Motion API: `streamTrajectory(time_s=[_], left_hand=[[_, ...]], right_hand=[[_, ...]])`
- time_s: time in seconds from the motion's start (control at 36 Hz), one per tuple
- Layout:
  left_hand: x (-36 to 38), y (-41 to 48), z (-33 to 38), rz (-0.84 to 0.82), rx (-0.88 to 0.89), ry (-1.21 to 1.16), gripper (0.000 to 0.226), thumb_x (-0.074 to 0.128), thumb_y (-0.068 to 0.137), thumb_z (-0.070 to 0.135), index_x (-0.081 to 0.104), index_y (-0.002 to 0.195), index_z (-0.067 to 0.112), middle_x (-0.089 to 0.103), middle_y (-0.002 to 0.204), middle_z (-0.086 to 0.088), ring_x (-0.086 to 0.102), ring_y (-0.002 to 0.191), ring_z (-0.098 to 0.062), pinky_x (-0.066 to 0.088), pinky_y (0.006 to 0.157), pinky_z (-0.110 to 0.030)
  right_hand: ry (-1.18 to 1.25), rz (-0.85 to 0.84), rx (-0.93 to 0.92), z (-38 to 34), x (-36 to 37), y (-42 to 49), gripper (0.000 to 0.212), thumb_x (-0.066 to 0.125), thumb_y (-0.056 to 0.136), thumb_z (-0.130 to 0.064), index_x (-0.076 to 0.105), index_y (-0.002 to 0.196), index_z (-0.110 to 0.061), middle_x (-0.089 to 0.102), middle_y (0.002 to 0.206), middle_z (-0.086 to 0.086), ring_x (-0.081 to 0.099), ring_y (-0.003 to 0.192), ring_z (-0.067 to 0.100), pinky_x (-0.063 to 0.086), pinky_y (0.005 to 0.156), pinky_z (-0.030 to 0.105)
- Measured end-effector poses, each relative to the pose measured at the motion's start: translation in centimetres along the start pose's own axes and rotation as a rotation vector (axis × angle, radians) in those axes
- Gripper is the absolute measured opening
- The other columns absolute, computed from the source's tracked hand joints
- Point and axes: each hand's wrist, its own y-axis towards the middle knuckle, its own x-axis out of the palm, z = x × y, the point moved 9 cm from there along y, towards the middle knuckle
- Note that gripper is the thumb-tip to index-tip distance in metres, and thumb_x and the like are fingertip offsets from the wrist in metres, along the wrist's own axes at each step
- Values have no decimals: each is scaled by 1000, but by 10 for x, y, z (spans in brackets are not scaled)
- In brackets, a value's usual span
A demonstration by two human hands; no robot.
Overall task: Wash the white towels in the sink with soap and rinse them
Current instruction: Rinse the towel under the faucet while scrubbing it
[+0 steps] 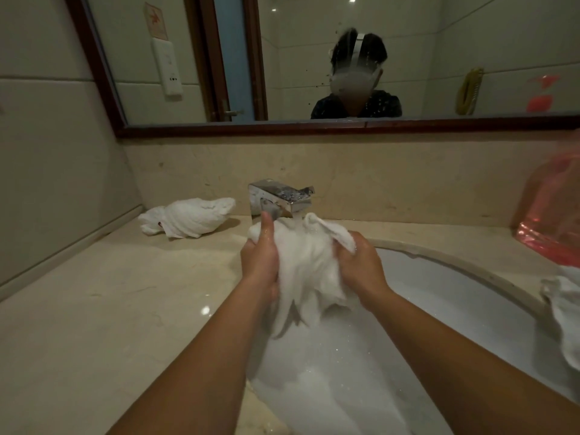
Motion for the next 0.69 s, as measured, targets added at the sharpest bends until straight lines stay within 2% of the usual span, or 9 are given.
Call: streamTrajectory(time_s=[0.06,0.11,0.19,0.28,0.36,0.44,0.5,0.58,0.69], left_hand=[[1,1,-1,1,-5,-19,104,67,65,95,59,134,18,75,115,-9,75,100,-35,63,91,-54],[1,5,-3,-2,-22,-56,119,66,49,103,63,133,19,77,115,-9,76,100,-36,62,92,-55],[-6,22,-12,17,-25,-65,144,62,21,110,64,137,25,77,119,-9,75,103,-38,60,94,-56],[-5,19,-12,-14,-35,-84,135,64,29,109,65,136,26,78,117,-9,76,102,-40,61,92,-59],[-2,9,-4,-10,16,-54,125,62,37,108,69,130,25,79,114,-7,77,100,-35,62,91,-55],[-1,5,1,-6,37,-16,130,58,31,111,69,127,25,78,114,-4,75,102,-33,61,94,-53],[1,0,4,-16,50,3,128,58,34,111,69,127,24,78,114,-3,76,102,-31,61,94,-51],[7,-8,10,-52,77,20,104,64,56,99,70,124,21,80,110,-3,77,99,-28,63,92,-49],[10,-7,8,-88,62,56,112,66,47,98,70,124,17,81,106,-4,79,96,-28,63,92,-50]], right_hand=[[160,-39,36,-4,7,-2,21,54,109,-34,75,111,-31,75,104,-10,71,99,16,56,80,30],[361,-98,110,-8,19,-4,18,60,105,-35,78,104,-34,80,101,-7,76,97,17,62,87,38],[577,-138,219,-3,34,-5,21,67,99,-32,76,118,-28,81,110,2,77,106,27,62,94,50],[720,-217,323,5,46,-9,38,71,90,-39,73,126,-27,79,119,9,74,112,36,56,103,61],[764,-239,357,11,50,-13,52,77,81,-47,72,127,-24,79,119,10,75,111,37,55,105,60],[752,-233,297,8,48,-13,63,81,78,-56,68,133,-28,78,123,5,75,114,32,55,105,59],[726,-205,258,4,43,-15,57,80,84,-58,68,133,-30,78,122,1,75,113,28,57,104,56],[697,-184,216,-1,38,-18,40,75,94,-51,70,128,-30,80,116,2,77,108,26,59,101,54],[738,-168,264,-5,34,-23,32,69,100,-46,72,123,-23,81,110,5,78,104,26,60,96,48]])
